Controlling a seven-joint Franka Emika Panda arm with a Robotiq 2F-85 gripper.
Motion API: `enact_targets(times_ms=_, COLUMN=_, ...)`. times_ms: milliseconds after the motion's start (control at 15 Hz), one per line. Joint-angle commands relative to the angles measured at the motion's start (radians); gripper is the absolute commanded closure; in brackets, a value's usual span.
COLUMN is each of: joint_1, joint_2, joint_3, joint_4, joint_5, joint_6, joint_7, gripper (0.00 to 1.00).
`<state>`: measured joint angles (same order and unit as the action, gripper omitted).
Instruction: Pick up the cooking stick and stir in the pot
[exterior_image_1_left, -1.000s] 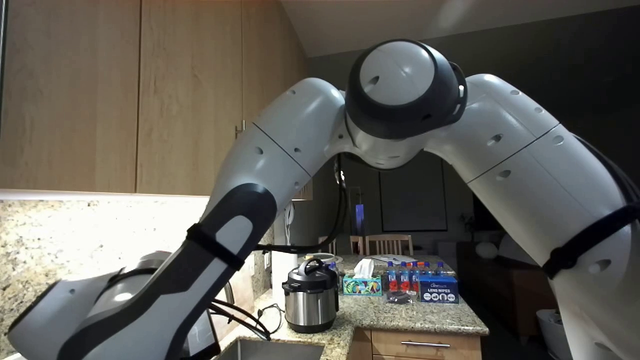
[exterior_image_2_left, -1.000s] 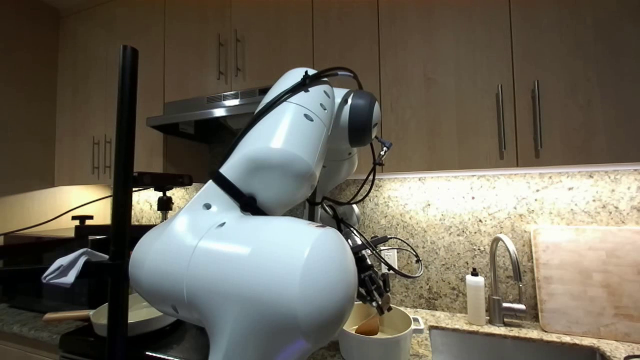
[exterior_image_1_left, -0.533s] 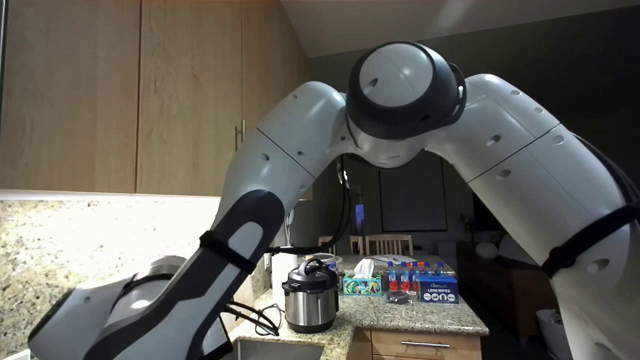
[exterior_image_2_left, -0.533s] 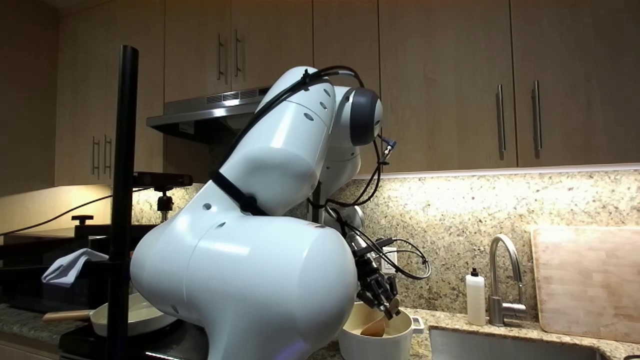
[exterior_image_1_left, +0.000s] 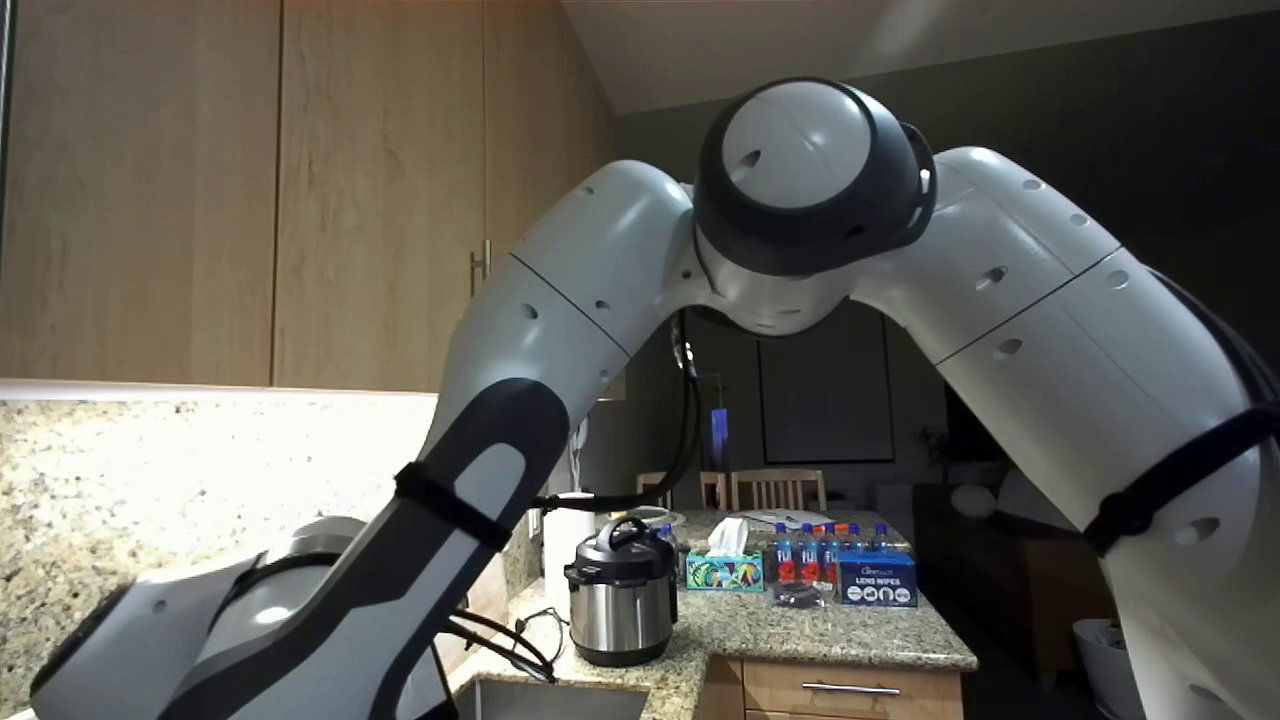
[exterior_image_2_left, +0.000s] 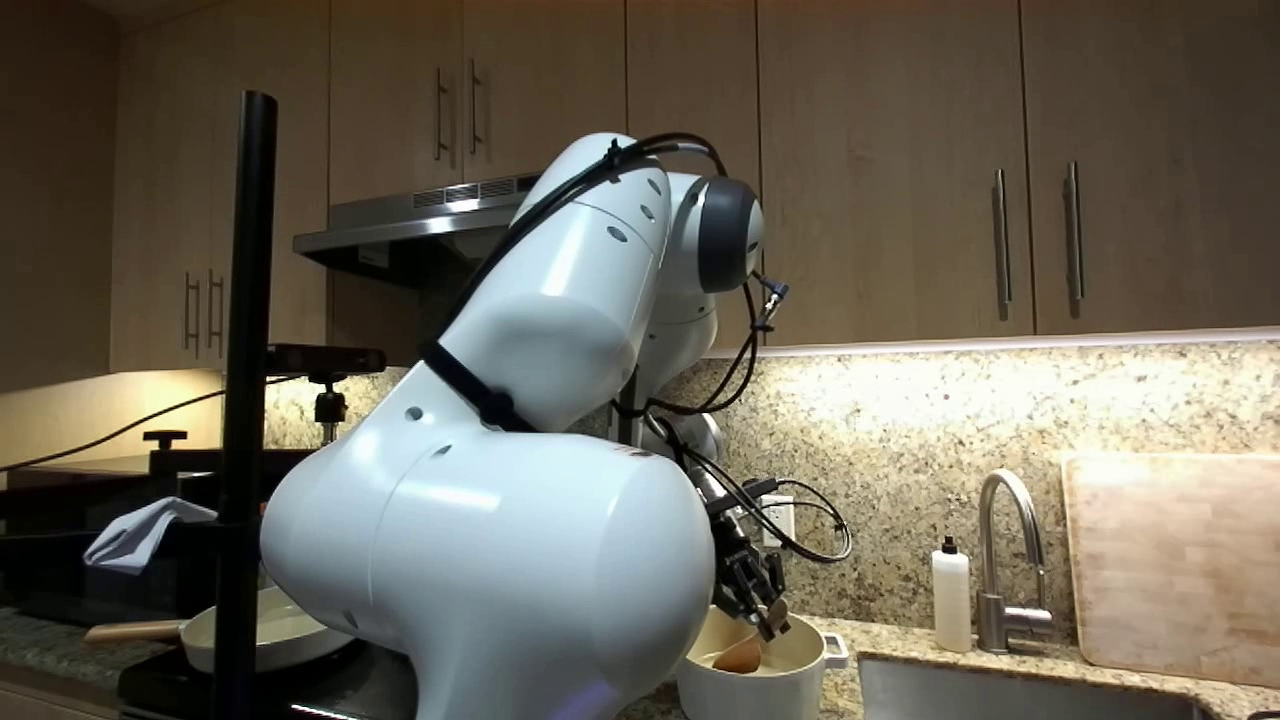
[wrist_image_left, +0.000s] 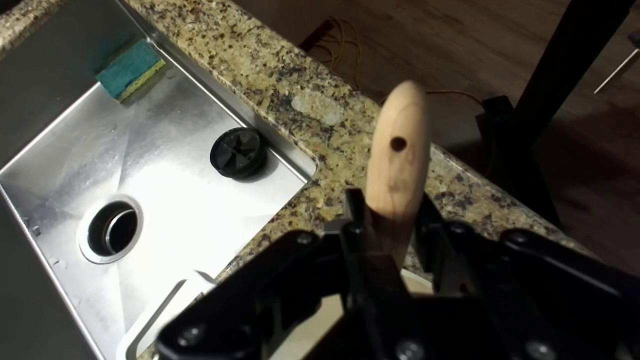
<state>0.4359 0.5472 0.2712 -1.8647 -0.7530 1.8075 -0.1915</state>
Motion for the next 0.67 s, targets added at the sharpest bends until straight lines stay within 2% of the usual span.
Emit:
enact_targets(times_ms=0, joint_1=-0.001, joint_2=0.015, joint_3=0.011, joint_4=0.019, joint_5=0.026, joint_6=0.010, joint_7=0.041, gripper=0.91)
enact_targets(times_ms=600, joint_1=-0.024, joint_2=0.041, joint_3=-0.018, joint_4=0.097, joint_5=0.057, joint_6=0.024, joint_7=0.028, gripper=0.91)
